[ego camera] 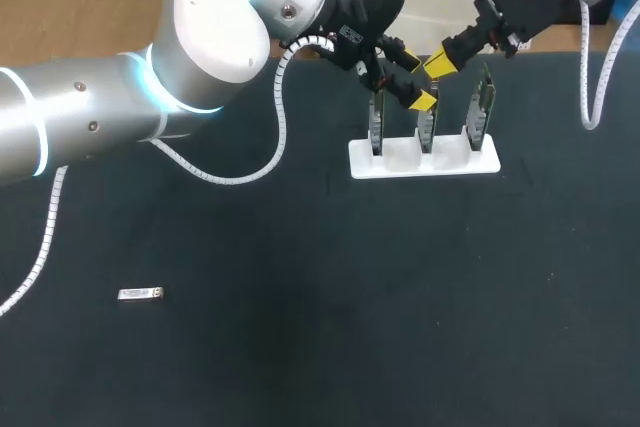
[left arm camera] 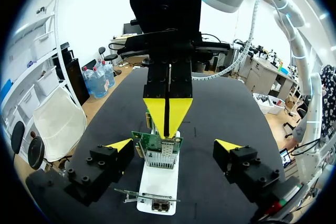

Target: Pick up the optical module with the left hand, and insert it into the network port with the right hand.

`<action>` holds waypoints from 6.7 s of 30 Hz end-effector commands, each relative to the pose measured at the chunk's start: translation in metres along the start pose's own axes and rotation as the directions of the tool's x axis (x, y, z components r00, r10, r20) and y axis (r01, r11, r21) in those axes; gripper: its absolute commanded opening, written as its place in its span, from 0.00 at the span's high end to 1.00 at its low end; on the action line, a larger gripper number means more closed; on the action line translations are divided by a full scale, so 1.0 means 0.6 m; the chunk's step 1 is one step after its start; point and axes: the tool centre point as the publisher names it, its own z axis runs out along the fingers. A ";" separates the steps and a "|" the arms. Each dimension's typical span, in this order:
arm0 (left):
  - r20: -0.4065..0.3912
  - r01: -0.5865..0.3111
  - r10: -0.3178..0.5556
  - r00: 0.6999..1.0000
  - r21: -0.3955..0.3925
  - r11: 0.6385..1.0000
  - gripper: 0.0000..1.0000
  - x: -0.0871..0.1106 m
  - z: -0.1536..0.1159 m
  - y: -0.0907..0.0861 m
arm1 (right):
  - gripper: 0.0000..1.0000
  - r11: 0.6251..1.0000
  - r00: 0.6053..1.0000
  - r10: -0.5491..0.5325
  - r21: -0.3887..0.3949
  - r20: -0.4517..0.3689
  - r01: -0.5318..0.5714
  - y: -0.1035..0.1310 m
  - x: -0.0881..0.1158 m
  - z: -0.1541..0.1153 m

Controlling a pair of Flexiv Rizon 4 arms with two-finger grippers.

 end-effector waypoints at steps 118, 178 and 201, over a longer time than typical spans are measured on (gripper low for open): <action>-0.006 0.002 -0.002 1.000 0.003 1.000 0.00 -0.002 0.001 0.003 | 0.00 1.000 1.000 -0.003 -0.014 0.018 0.003 0.004 0.105 -0.148; -0.431 -0.233 0.122 0.894 -0.214 0.949 0.00 0.016 -0.282 -0.090 | 0.00 1.000 1.000 -0.003 -0.014 0.018 0.003 0.004 0.105 -0.148; -0.709 -0.124 0.028 0.705 -0.084 0.989 0.00 0.330 -0.425 -0.240 | 0.00 1.000 1.000 -0.003 -0.014 0.018 0.003 0.004 0.105 -0.148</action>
